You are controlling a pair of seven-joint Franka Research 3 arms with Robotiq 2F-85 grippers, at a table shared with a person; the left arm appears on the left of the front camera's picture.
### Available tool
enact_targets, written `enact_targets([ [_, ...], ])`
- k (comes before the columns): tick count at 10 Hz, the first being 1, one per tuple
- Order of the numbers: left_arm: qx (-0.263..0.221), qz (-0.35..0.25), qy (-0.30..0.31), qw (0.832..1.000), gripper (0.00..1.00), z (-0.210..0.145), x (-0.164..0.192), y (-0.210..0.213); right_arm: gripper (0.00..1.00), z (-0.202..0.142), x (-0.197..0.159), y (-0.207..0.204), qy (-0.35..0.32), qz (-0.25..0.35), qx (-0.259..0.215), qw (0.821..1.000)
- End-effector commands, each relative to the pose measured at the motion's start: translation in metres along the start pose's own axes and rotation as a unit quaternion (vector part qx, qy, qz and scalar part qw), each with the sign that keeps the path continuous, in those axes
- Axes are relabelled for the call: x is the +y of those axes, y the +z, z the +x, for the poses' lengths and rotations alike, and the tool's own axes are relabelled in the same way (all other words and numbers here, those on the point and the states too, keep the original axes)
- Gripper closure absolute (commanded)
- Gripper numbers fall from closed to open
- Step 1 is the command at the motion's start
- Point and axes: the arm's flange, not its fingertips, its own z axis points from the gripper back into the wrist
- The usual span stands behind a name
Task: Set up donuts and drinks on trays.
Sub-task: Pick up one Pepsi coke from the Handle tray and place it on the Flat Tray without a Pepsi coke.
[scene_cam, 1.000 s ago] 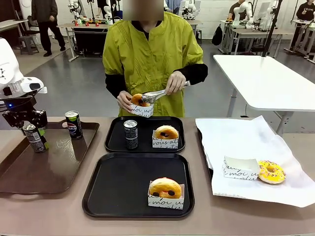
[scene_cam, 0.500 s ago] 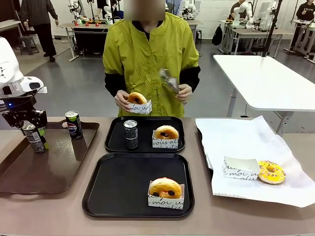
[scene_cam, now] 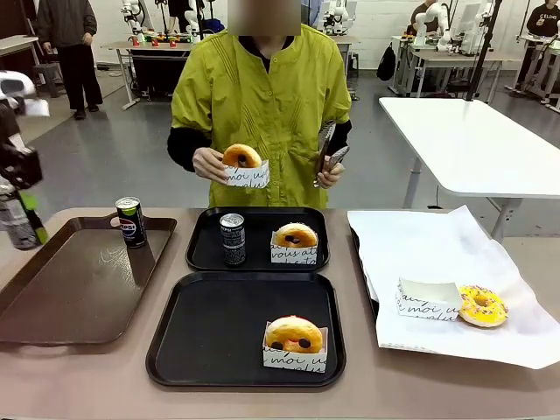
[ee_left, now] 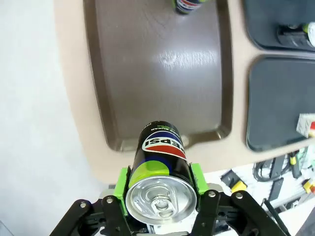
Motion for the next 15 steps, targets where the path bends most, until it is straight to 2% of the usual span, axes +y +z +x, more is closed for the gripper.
enact_targets([
  [1, -0.025, -0.012, -0.003, 1.0, 1.0, -0.022, 0.004, 0.013, 0.0, 0.0, 0.001, -0.001, 0.003, 0.004, -0.004, 1.0],
  [2, -0.046, -0.013, 0.005, 0.999, 1.0, -0.025, 0.013, 0.02, 0.0, 0.0, 0.001, -0.001, 0.003, 0.004, -0.004, 1.0],
  [3, -0.01, -0.001, 0.0, 1.0, 1.0, -0.019, -0.001, 0.019, 0.0, 0.0, 0.001, -0.001, 0.003, 0.004, -0.004, 1.0],
  [6, -0.01, -0.001, 0.0, 1.0, 1.0, -0.019, -0.001, 0.019, 0.0, 0.0, 0.001, -0.001, 0.003, 0.004, -0.004, 1.0],
  [7, -0.01, -0.002, 0.002, 1.0, 0.41, -0.023, 0.002, 0.02, 0.0, 0.0, 0.001, -0.001, 0.003, 0.004, -0.004, 1.0],
  [8, -0.024, -0.019, -0.03, 0.999, 0.41, -0.026, -0.013, 0.011, 0.0, 0.0, 0.001, -0.001, 0.003, 0.004, -0.004, 1.0],
  [10, -0.033, -0.017, -0.085, 0.996, 0.41, -0.052, -0.059, -0.011, 0.0, 0.0, 0.001, -0.001, 0.003, 0.004, -0.004, 1.0],
  [14, -0.023, -0.019, -0.207, 0.978, 0.41, -0.11, -0.144, -0.041, 0.0, 0.0, 0.001, -0.001, 0.003, 0.004, -0.004, 1.0],
  [15, -0.024, -0.018, -0.221, 0.975, 0.41, -0.117, -0.164, -0.056, 0.0, 0.0, 0.001, -0.001, 0.003, 0.004, -0.004, 1.0],
])
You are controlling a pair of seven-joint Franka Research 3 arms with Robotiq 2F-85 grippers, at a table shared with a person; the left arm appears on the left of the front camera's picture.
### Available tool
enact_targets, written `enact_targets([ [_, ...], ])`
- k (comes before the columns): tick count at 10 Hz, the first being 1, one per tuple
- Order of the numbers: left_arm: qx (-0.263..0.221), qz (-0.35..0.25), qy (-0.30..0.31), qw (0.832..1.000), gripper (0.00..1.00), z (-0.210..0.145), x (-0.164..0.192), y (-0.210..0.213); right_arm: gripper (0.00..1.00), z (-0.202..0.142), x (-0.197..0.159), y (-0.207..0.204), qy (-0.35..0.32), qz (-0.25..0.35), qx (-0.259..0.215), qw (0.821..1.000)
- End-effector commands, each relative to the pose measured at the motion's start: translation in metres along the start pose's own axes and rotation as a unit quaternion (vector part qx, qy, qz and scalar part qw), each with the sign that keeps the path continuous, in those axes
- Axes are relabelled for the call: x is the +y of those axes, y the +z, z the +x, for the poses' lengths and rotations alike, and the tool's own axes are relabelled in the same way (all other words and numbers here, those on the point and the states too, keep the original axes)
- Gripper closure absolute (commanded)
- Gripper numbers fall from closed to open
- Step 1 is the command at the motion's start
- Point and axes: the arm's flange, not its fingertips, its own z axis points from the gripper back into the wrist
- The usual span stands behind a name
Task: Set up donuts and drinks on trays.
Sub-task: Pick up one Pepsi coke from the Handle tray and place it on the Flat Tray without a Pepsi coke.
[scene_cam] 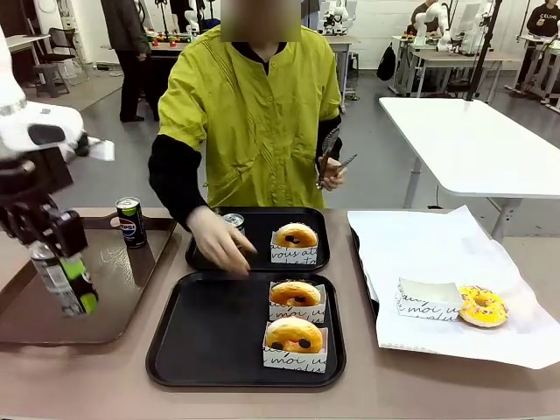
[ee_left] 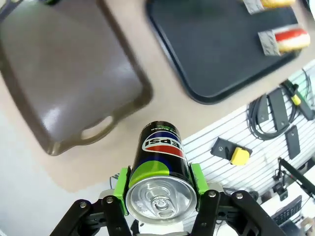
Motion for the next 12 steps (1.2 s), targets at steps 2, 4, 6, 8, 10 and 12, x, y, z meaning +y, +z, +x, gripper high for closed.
enact_targets([
  [2, 0.0, -0.005, -0.037, 0.999, 0.41, 0.02, -0.041, -0.043, 0.0, 0.0, 0.001, -0.001, 0.003, 0.004, -0.004, 1.0],
  [4, -0.005, 0.0, -0.05, 0.999, 0.41, 0.04, -0.067, -0.07, 0.0, 0.0, 0.001, -0.001, 0.003, 0.004, -0.004, 1.0],
  [6, -0.009, 0.002, -0.043, 0.999, 0.41, 0.075, -0.088, -0.089, 0.0, 0.0, 0.001, -0.001, 0.003, 0.004, -0.004, 1.0],
  [8, -0.003, 0.011, -0.043, 0.999, 0.41, 0.102, -0.098, -0.111, 0.0, 0.0, 0.001, -0.001, 0.003, 0.004, -0.004, 1.0],
  [10, 0.002, 0.02, -0.03, 0.999, 0.41, 0.118, -0.099, -0.132, 0.0, 0.0, 0.001, -0.001, 0.003, 0.004, -0.004, 1.0],
  [12, 0.006, 0.035, -0.033, 0.999, 0.0, 0.127, -0.098, -0.141, 0.0, 0.0, 0.001, -0.001, 0.003, 0.004, -0.004, 1.0],
])
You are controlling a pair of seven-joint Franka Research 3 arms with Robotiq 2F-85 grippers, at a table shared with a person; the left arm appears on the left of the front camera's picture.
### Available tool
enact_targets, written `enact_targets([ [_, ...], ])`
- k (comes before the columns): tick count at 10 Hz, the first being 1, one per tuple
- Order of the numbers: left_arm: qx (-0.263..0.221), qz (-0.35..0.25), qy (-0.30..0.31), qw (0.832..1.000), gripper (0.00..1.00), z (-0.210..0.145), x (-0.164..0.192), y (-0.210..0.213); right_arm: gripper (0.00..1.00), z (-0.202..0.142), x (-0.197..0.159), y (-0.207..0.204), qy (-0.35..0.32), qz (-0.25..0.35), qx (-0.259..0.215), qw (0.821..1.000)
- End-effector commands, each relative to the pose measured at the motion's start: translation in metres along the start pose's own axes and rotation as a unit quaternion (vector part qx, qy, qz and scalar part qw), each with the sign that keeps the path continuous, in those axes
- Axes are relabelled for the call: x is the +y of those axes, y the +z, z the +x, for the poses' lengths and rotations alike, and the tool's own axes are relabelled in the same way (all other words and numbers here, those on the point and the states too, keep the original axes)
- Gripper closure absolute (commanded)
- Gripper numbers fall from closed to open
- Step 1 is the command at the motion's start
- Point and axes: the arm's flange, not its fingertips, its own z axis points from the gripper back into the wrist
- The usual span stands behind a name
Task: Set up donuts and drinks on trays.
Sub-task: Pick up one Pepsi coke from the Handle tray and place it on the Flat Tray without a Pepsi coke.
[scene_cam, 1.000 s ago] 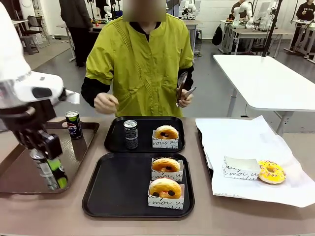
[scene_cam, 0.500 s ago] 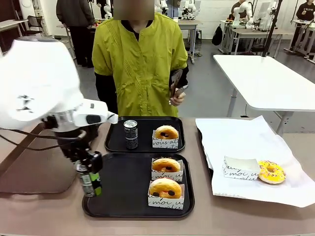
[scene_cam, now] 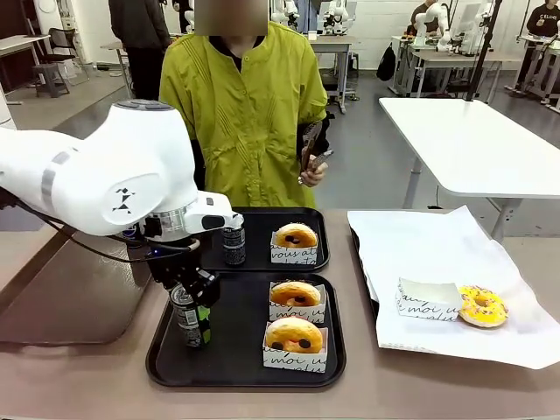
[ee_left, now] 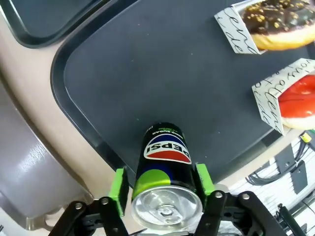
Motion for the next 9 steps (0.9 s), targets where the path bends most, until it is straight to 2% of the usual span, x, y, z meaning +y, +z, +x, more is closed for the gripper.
enact_targets([
  [1, -0.009, 0.024, 0.006, 1.0, 0.0, 0.005, -0.003, 0.004, 0.0, 0.0, 0.001, -0.001, 0.003, 0.005, -0.004, 1.0],
  [3, -0.022, 0.02, 0.022, 0.999, 0.0, -0.005, 0.002, 0.035, 0.0, 0.0, 0.001, -0.001, 0.003, 0.005, -0.004, 1.0],
  [4, -0.034, 0.036, 0.037, 0.998, 0.0, -0.01, 0.009, 0.059, 0.0, 0.0, 0.001, -0.001, 0.003, 0.005, -0.004, 1.0],
  [6, -0.045, 0.016, 0.082, 0.996, 0.0, -0.023, 0.023, 0.1, 0.0, 0.0, 0.001, -0.001, 0.003, 0.005, -0.004, 1.0],
  [8, -0.094, 0.029, 0.146, 0.984, 0.0, -0.028, 0.064, 0.132, 0.0, 0.0, 0.001, -0.001, 0.003, 0.005, -0.004, 1.0],
  [9, -0.1, 0.027, 0.171, 0.98, 0.0, -0.024, 0.092, 0.142, 0.0, 0.0, 0.001, -0.001, 0.003, 0.005, -0.004, 1.0],
])
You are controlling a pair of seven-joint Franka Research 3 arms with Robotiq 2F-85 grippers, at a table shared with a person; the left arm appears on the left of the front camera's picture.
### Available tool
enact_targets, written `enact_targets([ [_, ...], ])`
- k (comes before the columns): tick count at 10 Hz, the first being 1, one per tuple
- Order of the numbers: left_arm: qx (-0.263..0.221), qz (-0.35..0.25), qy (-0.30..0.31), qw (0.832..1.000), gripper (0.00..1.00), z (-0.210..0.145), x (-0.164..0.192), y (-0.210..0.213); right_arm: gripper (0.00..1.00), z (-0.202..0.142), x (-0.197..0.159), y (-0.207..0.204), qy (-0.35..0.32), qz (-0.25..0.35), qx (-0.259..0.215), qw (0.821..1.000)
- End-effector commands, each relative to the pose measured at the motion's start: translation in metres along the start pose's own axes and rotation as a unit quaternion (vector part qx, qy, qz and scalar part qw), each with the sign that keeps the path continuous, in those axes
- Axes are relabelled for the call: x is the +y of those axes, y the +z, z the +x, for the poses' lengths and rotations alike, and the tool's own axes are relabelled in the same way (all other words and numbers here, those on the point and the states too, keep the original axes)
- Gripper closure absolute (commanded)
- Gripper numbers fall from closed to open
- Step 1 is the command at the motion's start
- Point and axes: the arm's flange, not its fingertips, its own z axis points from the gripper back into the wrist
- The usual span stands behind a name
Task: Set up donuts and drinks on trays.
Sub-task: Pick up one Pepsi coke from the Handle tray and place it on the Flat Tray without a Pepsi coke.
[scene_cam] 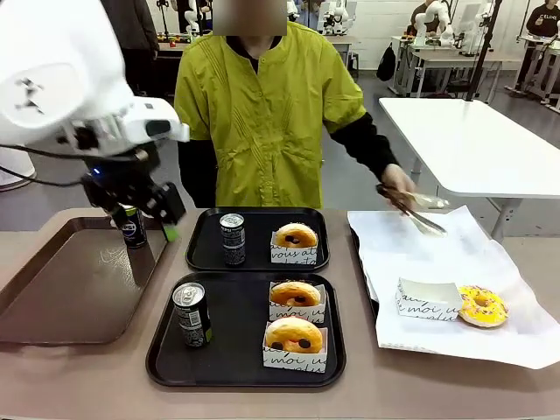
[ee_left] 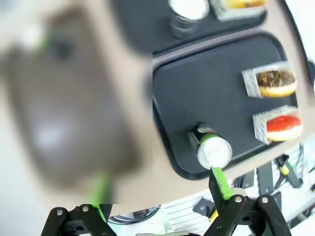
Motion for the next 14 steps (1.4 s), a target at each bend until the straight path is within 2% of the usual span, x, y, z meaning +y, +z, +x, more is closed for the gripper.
enact_targets([
  [1, -0.007, 0.008, 0.056, 0.998, 0.0, 0.025, 0.042, -0.002, 0.0, 0.0, 0.001, -0.001, 0.003, 0.005, -0.003, 1.0],
  [4, 0.025, -0.002, 0.107, 0.994, 0.0, 0.041, 0.132, -0.004, 0.0, 0.0, 0.001, -0.001, 0.003, 0.005, -0.003, 1.0],
  [7, 0.063, -0.012, 0.136, 0.989, 0.0, 0.028, 0.192, -0.007, 0.0, 0.0, 0.001, -0.001, 0.003, 0.005, -0.003, 1.0],
  [8, 0.076, -0.014, 0.136, 0.988, 0.0, 0.019, 0.202, -0.005, 0.0, 0.0, 0.001, -0.001, 0.003, 0.005, -0.003, 1.0],
  [9, 0.047, -0.012, 0.143, 0.989, 0.0, 0.028, 0.189, -0.015, 0.0, 0.0, 0.001, -0.001, 0.003, 0.005, -0.003, 1.0],
  [14, 0.047, -0.012, 0.143, 0.989, 0.0, 0.028, 0.189, -0.015, 0.0, 0.0, 0.001, -0.001, 0.003, 0.005, -0.003, 1.0],
])
